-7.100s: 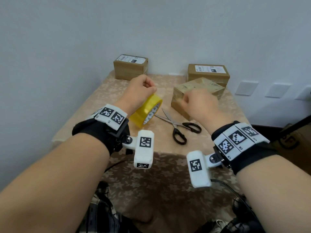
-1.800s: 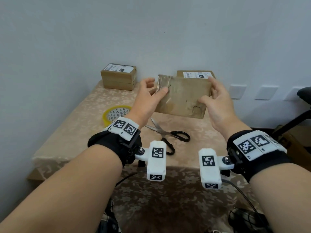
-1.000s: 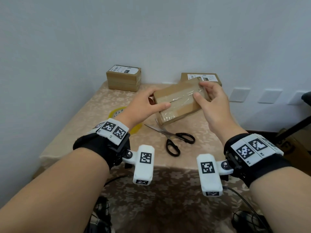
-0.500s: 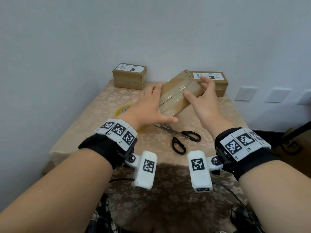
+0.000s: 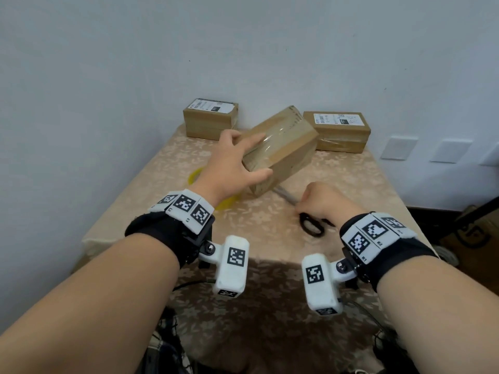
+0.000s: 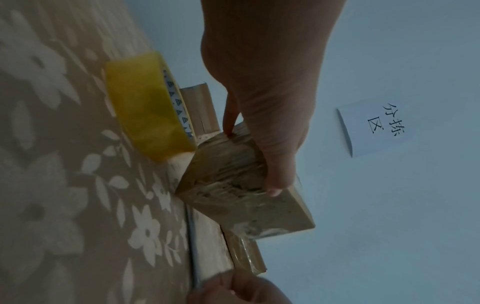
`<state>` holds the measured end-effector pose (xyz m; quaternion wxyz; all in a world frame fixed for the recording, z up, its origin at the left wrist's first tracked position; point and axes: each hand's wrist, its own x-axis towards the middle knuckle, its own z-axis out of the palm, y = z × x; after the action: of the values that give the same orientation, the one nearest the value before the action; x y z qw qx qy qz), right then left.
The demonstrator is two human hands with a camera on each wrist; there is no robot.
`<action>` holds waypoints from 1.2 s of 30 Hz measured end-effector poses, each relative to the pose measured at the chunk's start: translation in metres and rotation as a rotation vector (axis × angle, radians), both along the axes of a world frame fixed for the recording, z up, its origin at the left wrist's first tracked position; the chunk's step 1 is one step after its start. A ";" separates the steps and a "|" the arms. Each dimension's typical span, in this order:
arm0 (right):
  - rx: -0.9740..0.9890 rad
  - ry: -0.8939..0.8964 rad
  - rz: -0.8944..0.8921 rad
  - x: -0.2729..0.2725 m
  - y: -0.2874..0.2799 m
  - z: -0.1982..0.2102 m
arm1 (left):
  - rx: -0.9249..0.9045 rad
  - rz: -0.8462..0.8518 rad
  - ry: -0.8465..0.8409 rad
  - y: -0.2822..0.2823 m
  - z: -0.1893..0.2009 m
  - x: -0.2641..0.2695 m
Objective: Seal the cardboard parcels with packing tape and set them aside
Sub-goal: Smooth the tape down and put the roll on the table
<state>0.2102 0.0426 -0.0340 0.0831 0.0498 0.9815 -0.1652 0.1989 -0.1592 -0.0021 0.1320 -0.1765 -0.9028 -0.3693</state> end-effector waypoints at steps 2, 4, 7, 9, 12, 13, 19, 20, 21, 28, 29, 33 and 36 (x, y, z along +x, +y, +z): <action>0.015 0.062 -0.101 -0.001 0.021 -0.002 | 0.001 -0.028 -0.029 0.003 0.004 0.003; 0.003 0.094 -0.186 -0.001 0.042 -0.003 | -0.029 -0.048 -0.050 0.006 0.008 0.006; -0.002 0.085 -0.224 -0.001 0.063 -0.006 | -0.084 -0.116 -0.086 0.010 0.011 0.006; -0.113 0.152 -0.242 -0.002 0.067 -0.007 | -0.114 -0.172 -0.127 0.011 0.012 0.005; -0.470 0.436 -0.215 0.001 0.060 0.009 | -0.058 -0.217 -0.164 0.010 0.009 0.001; -0.585 0.498 -0.166 0.005 0.054 0.018 | -0.009 -0.226 -0.172 0.010 0.007 -0.001; -0.520 0.486 0.033 0.007 0.024 0.035 | 0.119 -0.205 -0.080 0.012 -0.004 -0.008; -0.465 0.495 0.020 0.005 0.022 0.035 | 0.106 -0.183 -0.061 0.013 -0.005 -0.009; -0.429 0.508 0.009 0.004 0.021 0.035 | 0.085 -0.167 -0.041 0.013 -0.005 -0.009; -0.076 0.654 0.067 0.003 0.004 0.031 | -0.031 0.013 -0.045 0.001 0.000 0.001; -0.044 0.665 0.085 0.004 -0.001 0.032 | -0.113 0.090 -0.054 -0.004 0.000 -0.001; -0.026 0.668 0.108 0.006 -0.015 0.033 | -0.639 0.174 -0.298 -0.026 -0.009 -0.001; -0.035 0.628 0.084 0.006 -0.018 0.036 | -0.755 0.180 -0.328 -0.031 -0.017 -0.002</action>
<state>0.2157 0.0251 0.0016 -0.2166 -0.0459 0.9573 -0.1859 0.1972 -0.1904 -0.0192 -0.0554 -0.0717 -0.9956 -0.0226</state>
